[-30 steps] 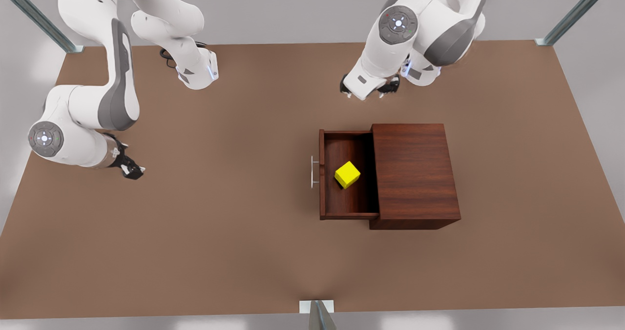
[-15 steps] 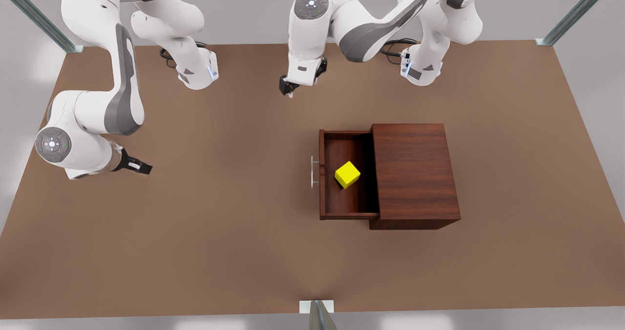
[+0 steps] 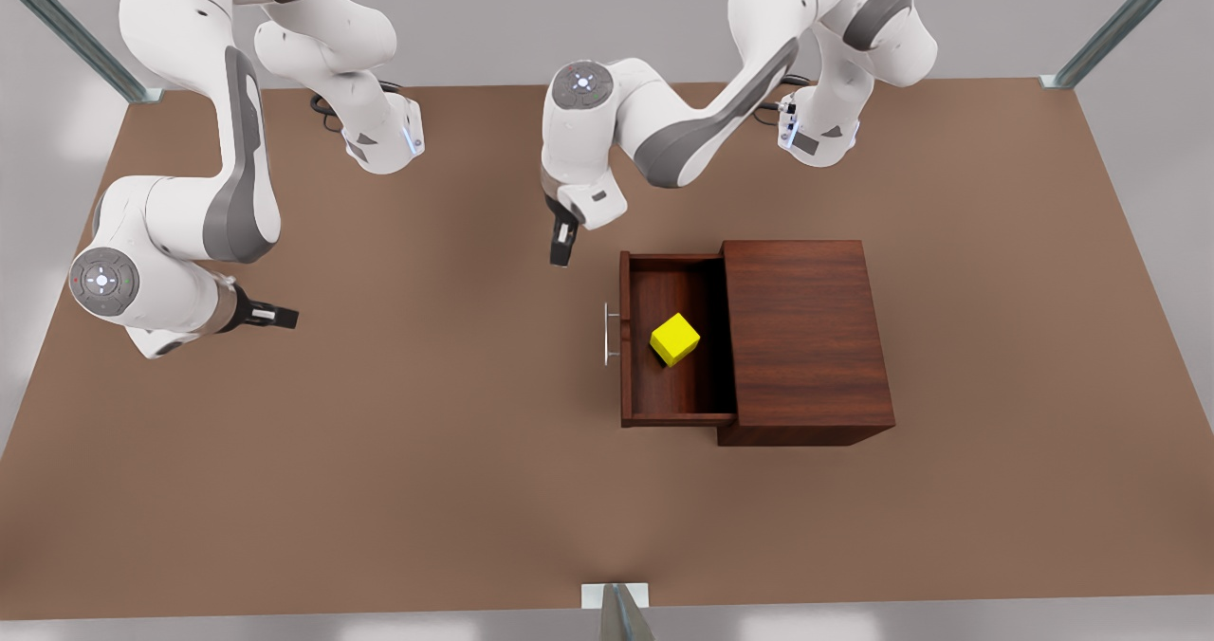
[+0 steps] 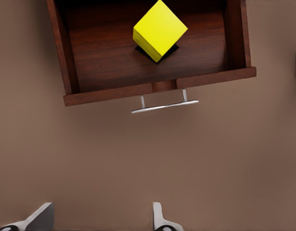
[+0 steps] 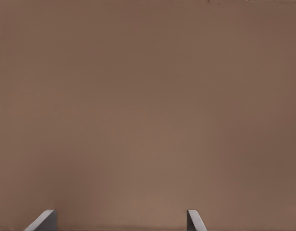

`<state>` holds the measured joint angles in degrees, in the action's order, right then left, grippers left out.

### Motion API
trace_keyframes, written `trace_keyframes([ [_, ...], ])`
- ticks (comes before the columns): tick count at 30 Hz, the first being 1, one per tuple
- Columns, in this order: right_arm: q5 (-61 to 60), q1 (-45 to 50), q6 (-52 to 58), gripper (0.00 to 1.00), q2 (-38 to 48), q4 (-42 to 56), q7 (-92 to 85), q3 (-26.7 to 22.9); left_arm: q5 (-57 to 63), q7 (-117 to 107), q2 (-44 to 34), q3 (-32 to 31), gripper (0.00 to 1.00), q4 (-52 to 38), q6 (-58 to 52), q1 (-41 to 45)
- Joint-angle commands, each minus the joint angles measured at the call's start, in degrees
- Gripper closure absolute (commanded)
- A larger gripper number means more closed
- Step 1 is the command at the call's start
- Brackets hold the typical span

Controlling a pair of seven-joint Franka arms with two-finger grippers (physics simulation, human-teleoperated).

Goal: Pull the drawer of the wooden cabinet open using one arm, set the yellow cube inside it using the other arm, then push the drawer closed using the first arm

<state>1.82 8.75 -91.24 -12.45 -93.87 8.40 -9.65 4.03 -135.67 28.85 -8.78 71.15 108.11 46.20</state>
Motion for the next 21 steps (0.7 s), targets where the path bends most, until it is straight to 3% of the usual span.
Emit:
trace_keyframes([
  [1,0.0,0.0,0.5,0.00,0.0,0.0,-9.2,0.0,0.4,-30.5,0.5,0.0,0.00,0.0,2.6,0.0],
  [11,-0.1,0.0,0.7,0.00,0.0,0.0,-9.3,0.0,0.5,-29.7,5.1,0.4,0.00,-0.4,7.0,0.5],
  [15,-0.1,0.0,0.7,0.00,0.0,0.0,-9.3,0.0,-4.0,-15.4,5.5,1.2,0.02,0.0,9.4,-0.9],
  [16,-0.1,0.0,0.7,0.00,0.0,0.0,-9.3,0.0,-4.1,-15.1,5.4,1.2,0.83,0.0,9.3,-1.3],
  [17,-0.1,0.0,0.7,0.00,0.0,0.0,-9.3,0.0,-4.2,-15.4,5.5,1.2,1.00,0.0,9.1,-1.2],
  [21,-0.1,0.0,0.7,0.00,-0.1,0.0,-9.3,0.1,-4.2,-15.6,8.2,1.2,1.00,0.6,9.2,-1.1],
])
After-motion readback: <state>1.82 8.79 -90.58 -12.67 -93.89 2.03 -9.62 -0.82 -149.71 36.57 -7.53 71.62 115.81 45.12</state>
